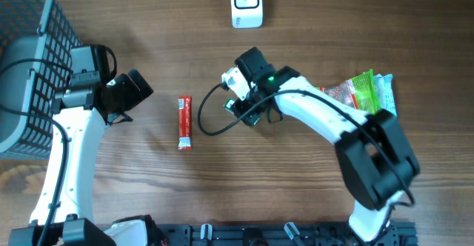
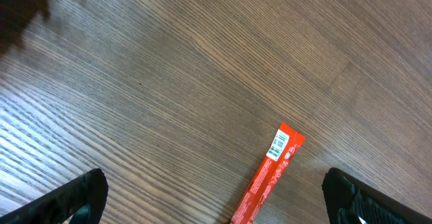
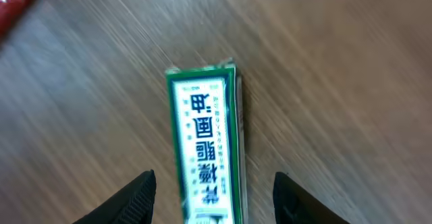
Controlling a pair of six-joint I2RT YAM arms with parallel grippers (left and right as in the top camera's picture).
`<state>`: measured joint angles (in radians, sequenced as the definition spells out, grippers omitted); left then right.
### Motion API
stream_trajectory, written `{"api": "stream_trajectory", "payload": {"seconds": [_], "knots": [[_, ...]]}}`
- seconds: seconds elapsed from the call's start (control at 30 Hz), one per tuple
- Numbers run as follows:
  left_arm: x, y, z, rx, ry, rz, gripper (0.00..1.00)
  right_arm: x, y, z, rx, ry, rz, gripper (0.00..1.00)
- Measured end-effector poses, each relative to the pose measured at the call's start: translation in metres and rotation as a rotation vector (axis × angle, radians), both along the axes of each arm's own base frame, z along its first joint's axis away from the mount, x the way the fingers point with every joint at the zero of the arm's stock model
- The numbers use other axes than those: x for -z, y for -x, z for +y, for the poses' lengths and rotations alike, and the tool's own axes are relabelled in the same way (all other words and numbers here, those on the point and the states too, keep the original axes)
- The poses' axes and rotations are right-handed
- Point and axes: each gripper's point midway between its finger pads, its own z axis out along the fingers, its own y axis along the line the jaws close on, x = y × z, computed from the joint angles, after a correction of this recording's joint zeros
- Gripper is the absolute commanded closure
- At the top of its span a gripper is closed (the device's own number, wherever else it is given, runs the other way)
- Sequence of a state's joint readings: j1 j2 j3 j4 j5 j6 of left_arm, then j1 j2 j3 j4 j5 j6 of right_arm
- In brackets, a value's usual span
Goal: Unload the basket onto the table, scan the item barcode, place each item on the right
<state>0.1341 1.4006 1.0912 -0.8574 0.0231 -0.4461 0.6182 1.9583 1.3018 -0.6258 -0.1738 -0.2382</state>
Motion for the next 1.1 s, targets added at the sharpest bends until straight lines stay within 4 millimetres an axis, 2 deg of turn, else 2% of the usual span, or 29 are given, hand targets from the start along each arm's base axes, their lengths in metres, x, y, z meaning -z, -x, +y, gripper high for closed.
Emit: {"api": "stream_trajectory", "payload": {"seconds": [0.07, 0.2, 0.27, 0.33, 0.5, 0.6, 0.7, 0.77, 0.83, 1.0, 1.1], "knots": [[0.000, 0.000, 0.000, 0.000, 0.000, 0.000, 0.00, 0.022, 0.001, -0.006, -0.001, 0.049, 0.026, 0.48], [0.000, 0.000, 0.000, 0.000, 0.000, 0.000, 0.00, 0.024, 0.000, -0.009, 0.001, 0.069, 0.018, 0.55], [0.000, 0.000, 0.000, 0.000, 0.000, 0.000, 0.00, 0.024, 0.001, -0.010, 0.006, 0.077, 0.023, 0.53], [0.000, 0.000, 0.000, 0.000, 0.000, 0.000, 0.00, 0.025, 0.003, -0.013, 0.007, 0.087, 0.033, 0.47], [0.000, 0.000, 0.000, 0.000, 0.000, 0.000, 0.00, 0.023, 0.007, -0.016, 0.010, 0.103, 0.057, 0.43], [0.000, 0.000, 0.000, 0.000, 0.000, 0.000, 0.00, 0.023, 0.008, -0.019, 0.016, 0.123, 0.059, 0.44], [0.000, 0.000, 0.000, 0.000, 0.000, 0.000, 0.00, 0.024, 0.007, -0.023, 0.020, 0.143, 0.051, 0.50], [0.000, 0.000, 0.000, 0.000, 0.000, 0.000, 0.00, 0.024, 0.006, -0.024, 0.023, 0.148, 0.047, 0.60], [0.000, 0.000, 0.000, 0.000, 0.000, 0.000, 0.00, 0.023, 0.003, -0.021, 0.021, 0.132, 0.038, 0.61], [0.000, 0.000, 0.000, 0.000, 0.000, 0.000, 0.00, 0.013, 0.014, 0.002, 0.000, 0.000, 0.097, 0.72], [0.000, 0.000, 0.000, 0.000, 0.000, 0.000, 0.00, -0.023, 0.011, 0.010, 0.062, -0.083, 0.069, 0.71]]}}
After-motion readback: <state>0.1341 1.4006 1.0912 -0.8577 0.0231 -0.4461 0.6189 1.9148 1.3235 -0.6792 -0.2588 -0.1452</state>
